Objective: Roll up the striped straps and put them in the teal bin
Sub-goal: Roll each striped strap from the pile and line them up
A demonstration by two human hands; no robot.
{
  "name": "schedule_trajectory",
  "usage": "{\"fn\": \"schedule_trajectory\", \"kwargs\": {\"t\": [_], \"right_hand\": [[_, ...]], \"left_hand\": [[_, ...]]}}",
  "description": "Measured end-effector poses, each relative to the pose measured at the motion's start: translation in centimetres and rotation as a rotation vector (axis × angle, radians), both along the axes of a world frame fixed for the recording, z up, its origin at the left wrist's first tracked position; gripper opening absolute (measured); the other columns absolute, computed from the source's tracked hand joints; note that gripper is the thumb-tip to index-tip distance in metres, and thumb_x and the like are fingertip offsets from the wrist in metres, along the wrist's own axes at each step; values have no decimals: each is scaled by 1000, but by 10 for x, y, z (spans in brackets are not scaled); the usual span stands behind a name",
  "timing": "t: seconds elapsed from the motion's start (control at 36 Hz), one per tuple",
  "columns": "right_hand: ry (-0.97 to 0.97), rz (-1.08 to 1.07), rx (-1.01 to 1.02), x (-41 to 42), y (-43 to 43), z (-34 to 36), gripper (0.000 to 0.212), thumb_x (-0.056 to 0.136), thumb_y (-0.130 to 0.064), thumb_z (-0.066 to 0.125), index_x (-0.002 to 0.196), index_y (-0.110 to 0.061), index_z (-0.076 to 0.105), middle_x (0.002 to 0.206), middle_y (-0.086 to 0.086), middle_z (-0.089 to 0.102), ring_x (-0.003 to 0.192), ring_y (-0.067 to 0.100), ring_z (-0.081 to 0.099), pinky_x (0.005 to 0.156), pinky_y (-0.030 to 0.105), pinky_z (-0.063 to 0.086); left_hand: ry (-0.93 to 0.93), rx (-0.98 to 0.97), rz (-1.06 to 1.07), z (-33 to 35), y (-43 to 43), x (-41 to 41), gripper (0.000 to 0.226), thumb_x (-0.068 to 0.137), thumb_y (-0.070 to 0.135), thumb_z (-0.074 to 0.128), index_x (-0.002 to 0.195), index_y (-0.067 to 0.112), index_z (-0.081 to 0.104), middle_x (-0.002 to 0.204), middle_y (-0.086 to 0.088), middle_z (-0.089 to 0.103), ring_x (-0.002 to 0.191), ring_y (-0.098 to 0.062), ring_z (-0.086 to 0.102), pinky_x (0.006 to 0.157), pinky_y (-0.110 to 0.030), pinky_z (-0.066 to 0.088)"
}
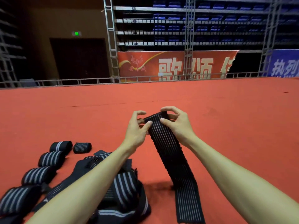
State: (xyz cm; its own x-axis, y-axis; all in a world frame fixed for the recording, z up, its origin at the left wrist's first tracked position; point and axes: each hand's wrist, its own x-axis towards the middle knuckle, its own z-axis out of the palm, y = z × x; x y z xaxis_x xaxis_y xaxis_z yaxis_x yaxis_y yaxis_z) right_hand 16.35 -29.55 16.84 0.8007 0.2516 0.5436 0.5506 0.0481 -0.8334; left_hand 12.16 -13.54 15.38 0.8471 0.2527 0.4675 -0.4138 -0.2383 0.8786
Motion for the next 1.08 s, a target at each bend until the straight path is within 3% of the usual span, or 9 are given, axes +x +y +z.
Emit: {"fn": "schedule_trajectory", "kwargs": {"t": [0.08, 0.17, 0.36, 0.5, 0.67, 0.81, 0.89, 1.0, 1.08], "right_hand": [[-21, 35, 19, -11, 9, 20, 33, 87, -3, 70, 115, -19, 65, 93, 11, 73, 89, 22, 72, 77, 38, 60], [-48, 20, 28, -25, 20, 41, 20, 87, -4, 71, 105, -14, 68, 92, 8, 74, 88, 19, 72, 79, 36, 60], [-68, 38, 65, -59, 41, 74, 18, 86, 2, 70, 84, -15, 66, 74, 0, 71, 66, 8, 68, 63, 25, 56], [-79, 76, 93, -81, 55, 95, 14, 86, 2, 70, 83, -11, 66, 73, 3, 70, 64, 9, 68, 58, 24, 54], [-44, 196, 89, -91, 74, 119, 17, 88, 6, 65, 87, -11, 61, 70, 5, 66, 60, 16, 64, 48, 26, 49], [59, 261, 133, -83, 92, 110, 15, 88, 8, 63, 88, -6, 61, 77, 13, 66, 64, 24, 62, 48, 27, 51], [114, 257, 134, -72, 100, 91, 14, 89, 6, 64, 86, -7, 62, 80, 16, 66, 63, 23, 60, 48, 27, 48], [151, 263, 145, -50, 111, 58, 16, 88, 8, 64, 83, -8, 62, 76, 12, 68, 60, 19, 61, 50, 26, 50], [160, 251, 140, -29, 119, 35, 20, 85, 8, 67, 79, -11, 65, 74, 8, 69, 63, 19, 62, 53, 25, 50]], "left_hand": [[-45, 5, -1, 19, 13, -12, 15, 93, 0, 62, 96, 15, 64, 91, -6, 66, 78, -17, 66, 63, -28, 58], [-80, -5, -18, 39, 22, -25, 18, 92, -4, 62, 85, 13, 64, 80, -3, 63, 67, -11, 63, 59, -24, 55], [-142, -16, -54, 76, 41, -68, 17, 92, -3, 61, 82, 10, 64, 79, -6, 63, 67, -12, 64, 60, -27, 56], [-138, -35, -91, 99, 58, -92, 12, 92, -2, 61, 87, 6, 67, 84, -11, 66, 72, -15, 65, 60, -24, 55], [-131, -38, -108, 125, 81, -107, 15, 93, -2, 60, 93, 10, 70, 88, -11, 66, 77, -21, 66, 67, -38, 59], [-93, -62, -118, 121, 96, -104, 21, 91, -9, 57, 91, 7, 70, 98, -9, 66, 77, -15, 68, 64, -26, 56], [-18, -106, -125, 105, 103, -96, 21, 92, -9, 56, 93, 6, 71, 96, -9, 69, 79, -15, 69, 69, -27, 57], [90, -208, -141, 75, 113, -75, 13, 95, 9, 60, 92, 6, 72, 92, -10, 72, 85, -19, 69, 80, -31, 56], [117, -244, -84, 54, 119, -50, 17, 95, 14, 61, 87, 3, 71, 87, -10, 72, 81, -19, 68, 72, -26, 58]]}}
